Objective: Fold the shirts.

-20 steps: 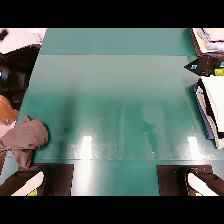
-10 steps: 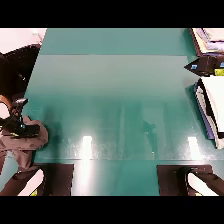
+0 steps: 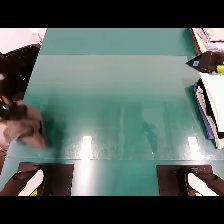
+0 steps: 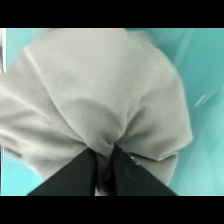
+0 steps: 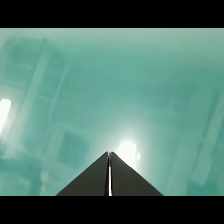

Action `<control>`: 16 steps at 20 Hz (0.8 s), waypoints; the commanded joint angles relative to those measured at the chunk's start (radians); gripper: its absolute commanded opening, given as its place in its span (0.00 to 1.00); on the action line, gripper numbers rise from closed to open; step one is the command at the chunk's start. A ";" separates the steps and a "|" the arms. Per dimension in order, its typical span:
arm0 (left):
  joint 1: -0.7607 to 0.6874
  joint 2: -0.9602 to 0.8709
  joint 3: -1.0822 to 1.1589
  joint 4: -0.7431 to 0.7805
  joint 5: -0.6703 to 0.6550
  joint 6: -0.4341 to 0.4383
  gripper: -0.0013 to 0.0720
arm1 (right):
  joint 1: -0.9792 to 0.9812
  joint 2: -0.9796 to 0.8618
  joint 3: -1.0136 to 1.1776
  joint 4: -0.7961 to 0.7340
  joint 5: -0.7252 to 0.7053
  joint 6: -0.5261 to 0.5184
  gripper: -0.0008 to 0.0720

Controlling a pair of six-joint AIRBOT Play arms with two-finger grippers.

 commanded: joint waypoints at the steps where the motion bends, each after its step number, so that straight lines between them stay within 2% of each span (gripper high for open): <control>1: -0.087 0.001 0.313 -0.179 -0.019 0.031 0.05 | 0.000 0.000 0.077 -0.001 -0.040 0.000 0.04; 3: -0.203 0.000 0.409 -0.245 0.035 0.031 0.05 | 0.000 0.000 0.121 -0.001 -0.064 0.000 0.04; 7: -0.480 -0.078 0.455 -0.243 0.117 0.028 0.05 | -0.001 0.000 0.178 -0.008 -0.078 0.000 0.04; 11: -0.751 -0.312 0.455 -0.243 0.166 0.043 0.05 | -0.001 0.000 0.188 -0.007 -0.074 0.000 0.04; 13: -0.836 -0.439 0.455 -0.243 0.244 0.111 0.06 | -0.001 0.000 0.188 -0.007 -0.060 0.001 0.04; 14: -0.849 -0.484 0.456 -0.243 0.289 0.135 0.23 | -0.001 0.000 0.188 -0.007 -0.053 0.001 0.04; 15: -0.841 -0.505 0.457 -0.238 0.315 0.124 0.56 | -0.001 0.000 0.188 -0.007 -0.049 0.000 0.04; 16: -0.814 -0.508 0.457 -0.226 0.316 0.090 0.68 | -0.001 0.000 0.188 -0.007 -0.046 0.000 0.04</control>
